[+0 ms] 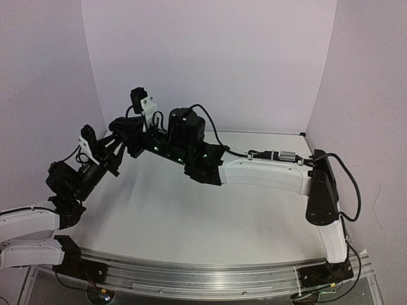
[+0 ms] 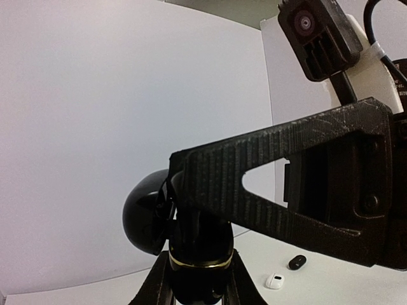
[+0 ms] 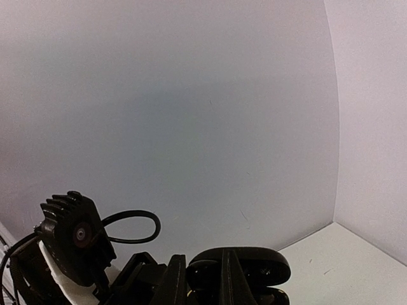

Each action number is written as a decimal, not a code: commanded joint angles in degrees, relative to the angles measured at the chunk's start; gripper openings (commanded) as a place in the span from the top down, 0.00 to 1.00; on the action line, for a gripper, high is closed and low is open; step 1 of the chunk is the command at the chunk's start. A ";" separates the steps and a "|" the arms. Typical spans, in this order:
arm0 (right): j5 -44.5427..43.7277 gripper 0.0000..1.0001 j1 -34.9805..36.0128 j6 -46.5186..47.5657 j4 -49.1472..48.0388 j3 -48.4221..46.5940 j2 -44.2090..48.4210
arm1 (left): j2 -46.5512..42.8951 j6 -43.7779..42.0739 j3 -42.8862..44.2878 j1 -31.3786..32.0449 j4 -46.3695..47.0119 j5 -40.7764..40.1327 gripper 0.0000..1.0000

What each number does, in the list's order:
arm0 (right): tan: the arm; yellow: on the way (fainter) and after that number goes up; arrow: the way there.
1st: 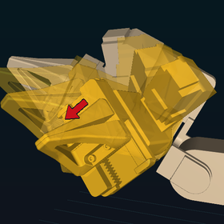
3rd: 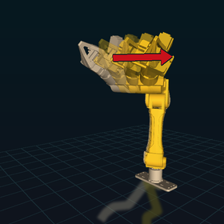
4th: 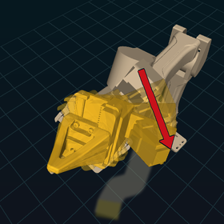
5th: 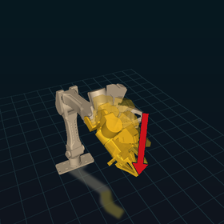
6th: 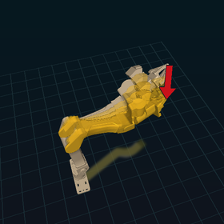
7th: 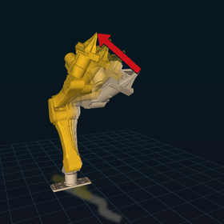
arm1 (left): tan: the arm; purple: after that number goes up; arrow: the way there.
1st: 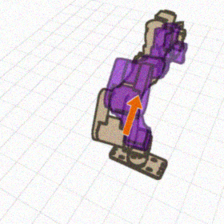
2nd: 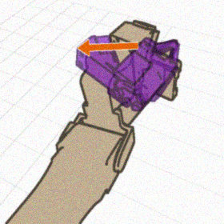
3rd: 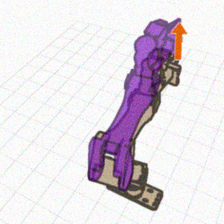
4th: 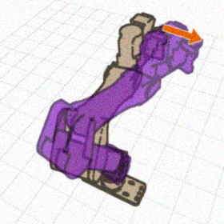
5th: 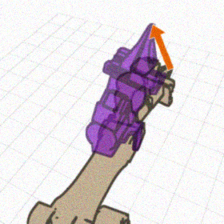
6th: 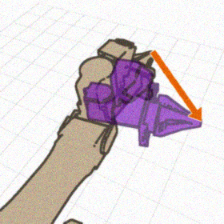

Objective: Insert the wireless bluetooth earbuds into the charging case
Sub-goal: Insert the left earbud into the left side groove of the charging case.

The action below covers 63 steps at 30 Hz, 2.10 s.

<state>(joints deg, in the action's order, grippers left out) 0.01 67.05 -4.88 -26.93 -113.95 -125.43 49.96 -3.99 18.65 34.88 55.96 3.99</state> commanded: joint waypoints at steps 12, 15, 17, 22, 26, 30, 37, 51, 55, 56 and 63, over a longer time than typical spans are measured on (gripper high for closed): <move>-4.01 1.00 0.49 -1.62 -3.87 10.03 3.40 | -0.27 0.68 2.67 0.19 5.40 0.03 1.00; -4.29 1.00 0.46 -1.53 -3.83 11.54 3.30 | -0.22 0.32 2.82 0.19 5.63 0.19 1.00; -4.60 1.00 0.50 -1.67 -3.86 12.13 3.36 | -0.30 -0.04 2.79 0.19 5.60 0.16 1.00; -4.60 0.94 0.50 -1.63 -3.68 11.27 3.00 | -0.36 -0.41 2.89 0.19 5.23 0.70 1.00; -4.92 0.83 0.49 -1.32 -2.82 9.19 2.54 | -0.55 -0.36 3.09 0.19 3.49 1.15 1.00; -6.24 0.79 0.47 -1.02 -1.79 7.87 2.66 | -0.96 -0.40 3.14 0.19 1.95 1.25 1.00; -6.24 0.78 0.46 -0.08 -0.72 4.99 2.13 | -0.94 0.05 3.35 0.19 1.01 2.15 1.00; -5.88 0.71 0.47 0.66 0.95 2.77 1.97 | -1.05 0.68 3.50 0.19 0.02 2.69 1.00; -6.27 0.68 0.47 0.98 1.05 2.44 2.13 | -1.19 1.16 3.49 0.20 -0.22 2.71 1.00; -6.53 0.68 0.46 1.07 1.11 2.41 2.16 | -1.23 1.33 3.49 0.23 -0.31 2.78 1.00; -7.55 0.63 0.48 1.45 1.30 1.55 2.15 | -1.56 2.48 3.58 0.19 -1.36 3.37 1.00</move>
<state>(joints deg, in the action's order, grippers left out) -5.48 67.66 -4.25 -25.63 -109.50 -122.89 49.78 -2.80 18.76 34.91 52.42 4.58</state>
